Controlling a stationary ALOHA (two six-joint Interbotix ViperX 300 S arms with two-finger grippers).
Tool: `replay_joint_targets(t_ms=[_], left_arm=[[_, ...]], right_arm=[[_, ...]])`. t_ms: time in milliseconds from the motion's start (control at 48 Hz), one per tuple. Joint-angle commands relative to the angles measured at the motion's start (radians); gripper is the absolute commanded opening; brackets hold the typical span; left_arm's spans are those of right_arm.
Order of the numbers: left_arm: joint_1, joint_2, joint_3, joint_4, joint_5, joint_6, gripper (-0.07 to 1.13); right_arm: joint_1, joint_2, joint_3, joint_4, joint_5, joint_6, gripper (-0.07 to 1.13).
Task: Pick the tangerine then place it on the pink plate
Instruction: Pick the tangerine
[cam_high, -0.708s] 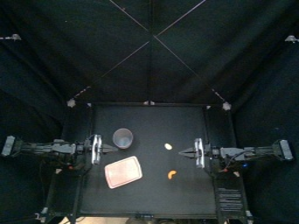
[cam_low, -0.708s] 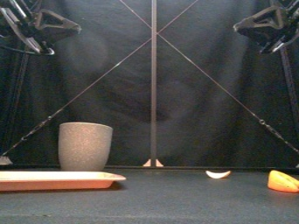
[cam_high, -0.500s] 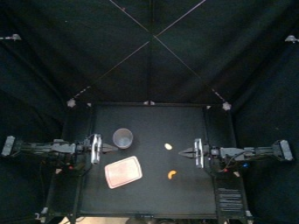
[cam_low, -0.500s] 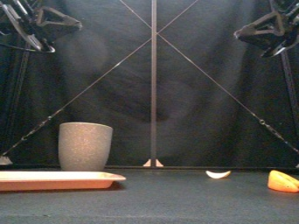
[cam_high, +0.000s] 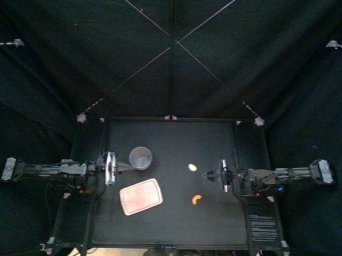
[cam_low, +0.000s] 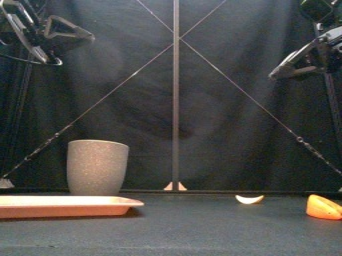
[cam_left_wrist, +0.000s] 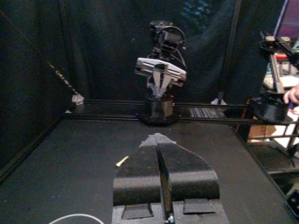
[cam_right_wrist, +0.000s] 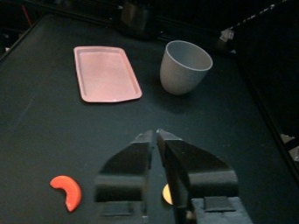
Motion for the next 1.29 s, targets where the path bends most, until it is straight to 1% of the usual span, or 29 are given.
replay_joint_targets(t_ms=[21, 83, 125, 250, 354, 521, 646, 750, 875, 979, 1083, 1292], left_arm=[[0.011, 0.002, -0.015, -0.011, -0.015, -0.003, 0.0], [0.011, 0.002, -0.012, -0.02, -0.017, -0.003, 0.0], [0.014, 0.002, -0.009, -0.029, -0.017, -0.002, 0.0], [0.021, 0.002, -0.009, -0.041, -0.018, 0.0, 0.0], [0.025, 0.002, -0.011, -0.041, -0.018, 0.002, 0.0], [0.035, 0.002, -0.009, -0.041, -0.018, 0.002, 0.0], [0.041, 0.002, -0.008, -0.041, -0.018, 0.002, 0.0], [0.041, 0.002, -0.006, -0.041, -0.018, 0.002, 0.0], [0.043, 0.002, -0.005, -0.04, -0.018, 0.003, 0.0], [0.043, 0.002, -0.005, -0.04, -0.018, 0.002, 0.0], [0.043, 0.002, -0.005, -0.038, -0.02, 0.002, 0.0], [0.041, 0.002, -0.003, -0.038, -0.018, 0.002, 0.0]], right_arm=[[-0.023, 0.051, -0.029, 0.032, -0.005, 0.014, 0.89], [-0.032, 0.075, -0.029, 0.063, -0.006, 0.021, 1.02], [-0.037, 0.095, -0.025, 0.08, -0.008, 0.021, 1.07], [-0.038, 0.155, -0.018, 0.08, -0.003, 0.018, 1.05], [-0.021, 0.224, -0.02, 0.083, 0.003, 0.02, 1.05], [0.107, 0.331, -0.044, 0.057, 0.044, 0.011, 1.05], [0.195, 0.405, -0.097, 0.041, 0.137, 0.012, 1.05], [0.255, 0.46, -0.143, 0.032, 0.195, 0.006, 1.05], [0.299, 0.543, -0.175, 0.002, 0.224, 0.009, 1.05], [0.321, 0.614, -0.196, -0.008, 0.232, 0.011, 1.05], [0.319, 0.683, -0.222, -0.011, 0.247, 0.009, 1.05], [0.302, 0.746, -0.245, -0.014, 0.252, 0.006, 1.05]])
